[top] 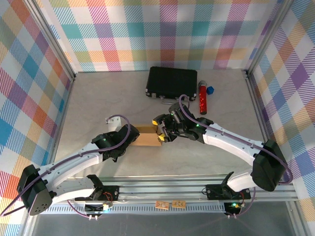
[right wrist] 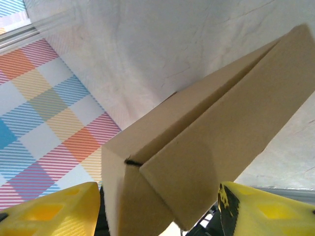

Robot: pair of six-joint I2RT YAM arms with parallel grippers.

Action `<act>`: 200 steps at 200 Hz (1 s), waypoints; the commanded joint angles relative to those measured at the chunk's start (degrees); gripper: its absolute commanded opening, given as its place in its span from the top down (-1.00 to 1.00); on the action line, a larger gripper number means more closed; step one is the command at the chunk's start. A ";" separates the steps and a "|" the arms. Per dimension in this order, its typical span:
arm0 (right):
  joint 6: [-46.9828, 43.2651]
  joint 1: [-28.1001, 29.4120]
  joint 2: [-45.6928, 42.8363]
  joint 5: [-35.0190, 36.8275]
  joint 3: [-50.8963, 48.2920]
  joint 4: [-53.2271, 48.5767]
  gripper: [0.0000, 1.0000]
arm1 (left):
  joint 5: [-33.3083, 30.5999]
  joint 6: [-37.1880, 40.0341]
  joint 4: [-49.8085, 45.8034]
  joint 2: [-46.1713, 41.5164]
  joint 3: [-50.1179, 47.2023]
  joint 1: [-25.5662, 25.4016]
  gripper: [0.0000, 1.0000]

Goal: Fold the paper box

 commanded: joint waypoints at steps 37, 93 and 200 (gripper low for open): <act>4.45 -0.26 -1.54 -5.67 -2.64 3.12 -0.26 | -2.51 -7.44 -8.52 3.45 4.46 -2.31 1.00; 4.36 -3.06 0.06 -5.43 -6.73 8.68 -0.22 | -5.27 -12.46 -12.63 7.19 6.66 -6.08 1.00; 2.37 -3.78 -0.58 -5.38 -1.50 8.40 -0.27 | -4.69 -14.70 -13.15 5.22 4.86 -6.48 1.00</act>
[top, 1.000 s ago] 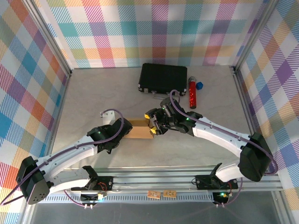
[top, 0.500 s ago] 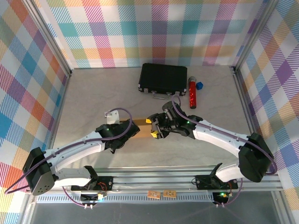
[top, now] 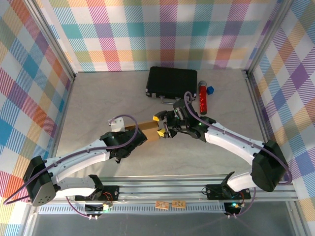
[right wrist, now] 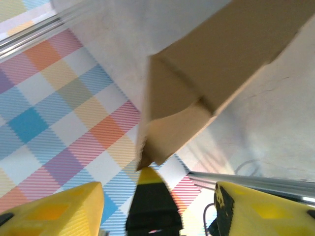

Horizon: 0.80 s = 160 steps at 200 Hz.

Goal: Fold the paper box

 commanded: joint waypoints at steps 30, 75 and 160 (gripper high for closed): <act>2.58 -0.19 2.98 -1.49 -0.65 4.48 -0.28 | -1.05 -1.46 -2.68 -0.14 -0.08 -0.71 1.00; 3.21 -0.46 4.28 -1.54 -2.32 4.21 -0.27 | -1.05 -1.57 -2.87 -0.29 -0.08 -0.79 1.00; 0.13 -2.04 5.22 -1.50 2.06 3.72 -0.14 | -1.92 -0.23 -3.30 -0.21 0.36 -0.99 1.00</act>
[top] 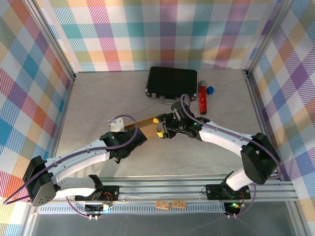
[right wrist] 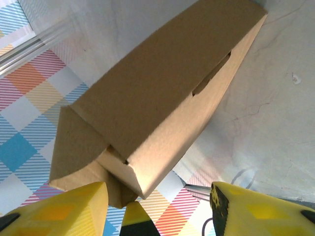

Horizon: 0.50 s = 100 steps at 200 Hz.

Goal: Fold the paper box

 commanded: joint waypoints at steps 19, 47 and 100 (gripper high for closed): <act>-3.81 -0.14 -1.86 0.44 6.79 -2.08 -0.18 | -1.87 -0.12 -2.52 0.23 0.62 -1.06 1.00; -3.69 0.05 -1.25 1.16 7.54 -1.85 -0.29 | -1.96 -0.56 -2.52 1.02 0.91 -1.15 1.00; 0.24 -0.12 1.80 0.51 3.70 2.22 -0.30 | -2.08 -0.97 -2.78 1.34 1.06 -1.15 1.00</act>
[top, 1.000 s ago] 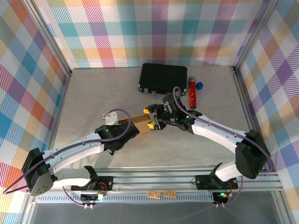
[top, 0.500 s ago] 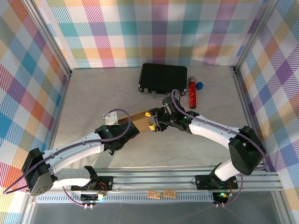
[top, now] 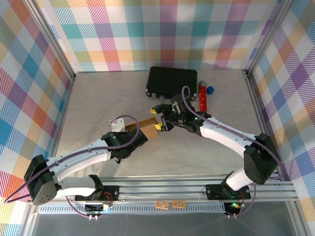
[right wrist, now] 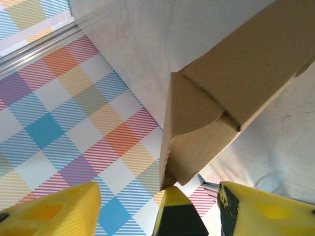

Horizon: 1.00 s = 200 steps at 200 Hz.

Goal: Fold the paper box

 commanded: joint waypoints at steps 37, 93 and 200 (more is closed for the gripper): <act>1.88 -0.12 4.16 -0.64 -0.99 2.60 -0.29 | -1.11 -1.35 -2.47 -0.50 0.49 -0.76 1.00; 1.34 -0.17 4.78 -0.74 -2.62 2.65 -0.04 | -1.20 -0.99 -2.79 -1.23 0.75 -0.78 1.00; -0.63 -0.12 4.49 -1.18 -5.00 1.01 0.20 | 2.30 0.76 -2.35 -3.72 2.68 -0.76 0.70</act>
